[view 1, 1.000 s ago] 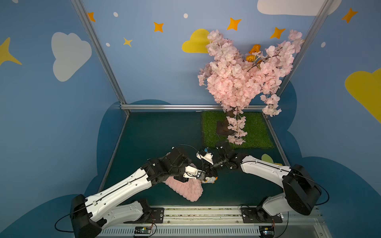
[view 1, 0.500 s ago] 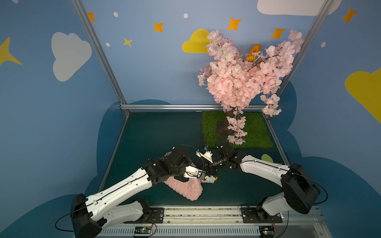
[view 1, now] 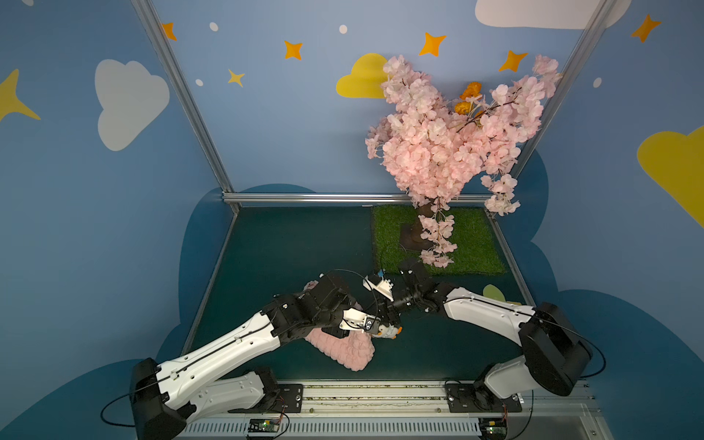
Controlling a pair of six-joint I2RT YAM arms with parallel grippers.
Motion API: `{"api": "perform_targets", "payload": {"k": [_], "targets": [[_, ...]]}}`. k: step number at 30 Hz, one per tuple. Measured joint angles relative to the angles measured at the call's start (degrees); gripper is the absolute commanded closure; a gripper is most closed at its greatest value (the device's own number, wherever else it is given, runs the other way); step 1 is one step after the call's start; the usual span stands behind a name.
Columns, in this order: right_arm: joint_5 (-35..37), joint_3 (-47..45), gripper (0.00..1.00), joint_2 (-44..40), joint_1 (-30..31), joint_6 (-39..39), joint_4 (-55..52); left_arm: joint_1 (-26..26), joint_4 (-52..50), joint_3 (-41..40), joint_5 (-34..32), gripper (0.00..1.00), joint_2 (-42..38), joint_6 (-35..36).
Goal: Remove the decoration from the bag
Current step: Remove the decoration item from the bag.
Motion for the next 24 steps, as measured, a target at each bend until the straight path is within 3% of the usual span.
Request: {"api": "perform_targets", "payload": {"k": [24], "targets": [[1.8, 0.0, 1.0, -1.0, -0.8, 9.5, 1.9, -1.0, 2.6, -2.1, -3.4, 0.98, -1.1, 0.1]]}}
